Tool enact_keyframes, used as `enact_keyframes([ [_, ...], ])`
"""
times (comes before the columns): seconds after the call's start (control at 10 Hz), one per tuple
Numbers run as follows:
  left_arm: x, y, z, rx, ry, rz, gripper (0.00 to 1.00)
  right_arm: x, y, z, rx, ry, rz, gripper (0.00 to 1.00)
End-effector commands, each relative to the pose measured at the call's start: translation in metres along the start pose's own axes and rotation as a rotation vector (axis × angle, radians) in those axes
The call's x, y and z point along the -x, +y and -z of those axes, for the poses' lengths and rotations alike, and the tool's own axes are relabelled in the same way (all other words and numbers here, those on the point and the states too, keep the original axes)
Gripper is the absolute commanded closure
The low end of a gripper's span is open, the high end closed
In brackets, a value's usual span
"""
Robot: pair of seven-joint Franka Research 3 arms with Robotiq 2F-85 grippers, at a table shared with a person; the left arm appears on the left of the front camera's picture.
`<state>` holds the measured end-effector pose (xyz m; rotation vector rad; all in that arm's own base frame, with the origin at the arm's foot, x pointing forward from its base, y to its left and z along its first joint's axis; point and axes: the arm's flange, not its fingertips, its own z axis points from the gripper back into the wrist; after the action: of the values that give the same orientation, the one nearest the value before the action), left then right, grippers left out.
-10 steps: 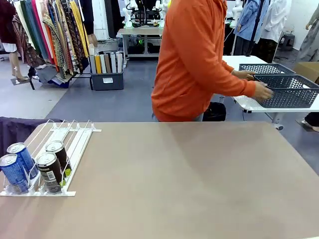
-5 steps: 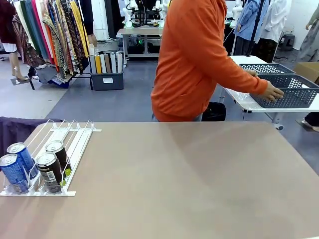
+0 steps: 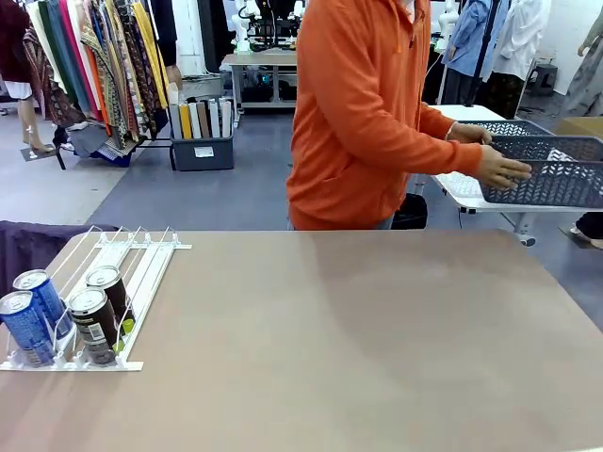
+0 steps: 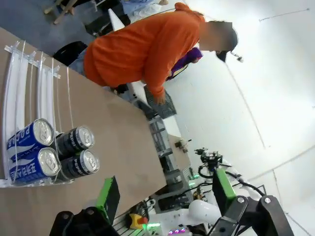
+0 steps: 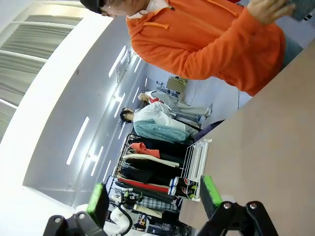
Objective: Retrieve and store the cans from the dispenser.
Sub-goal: Pick up one can from the Automatic Can Dispenser and place it in the middle of the table.
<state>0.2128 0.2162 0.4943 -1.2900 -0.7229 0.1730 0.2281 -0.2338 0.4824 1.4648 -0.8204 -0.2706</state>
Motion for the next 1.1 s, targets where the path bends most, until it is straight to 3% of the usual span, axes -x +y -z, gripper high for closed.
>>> enact_keyframes([
  [0.0,0.007,-0.036,0.014,-0.190,0.125,0.062,0.00,-0.003,0.002,0.001,-0.017,-0.011,-0.015,0.00],
  [0.3,0.004,-0.095,0.105,-0.519,0.471,0.262,0.00,-0.003,0.002,0.001,-0.017,-0.011,-0.015,0.00],
  [0.5,0.007,-0.104,0.178,-0.920,0.604,0.347,0.00,-0.003,0.002,0.001,-0.017,-0.011,-0.015,0.00],
  [0.6,0.008,-0.098,0.204,-1.053,0.635,0.398,0.00,-0.003,0.002,0.001,-0.017,-0.011,-0.015,0.00],
  [0.7,0.013,-0.092,0.223,-1.112,0.658,0.416,0.00,-0.003,0.002,0.001,-0.017,-0.011,-0.015,0.00],
  [0.9,0.020,-0.080,0.247,-1.039,0.640,0.407,0.00,-0.003,0.002,0.001,-0.017,-0.011,-0.015,0.00],
  [1.0,0.025,-0.097,0.242,-1.075,0.624,0.459,0.00,-0.003,0.002,0.001,-0.017,-0.011,-0.015,0.00],
])
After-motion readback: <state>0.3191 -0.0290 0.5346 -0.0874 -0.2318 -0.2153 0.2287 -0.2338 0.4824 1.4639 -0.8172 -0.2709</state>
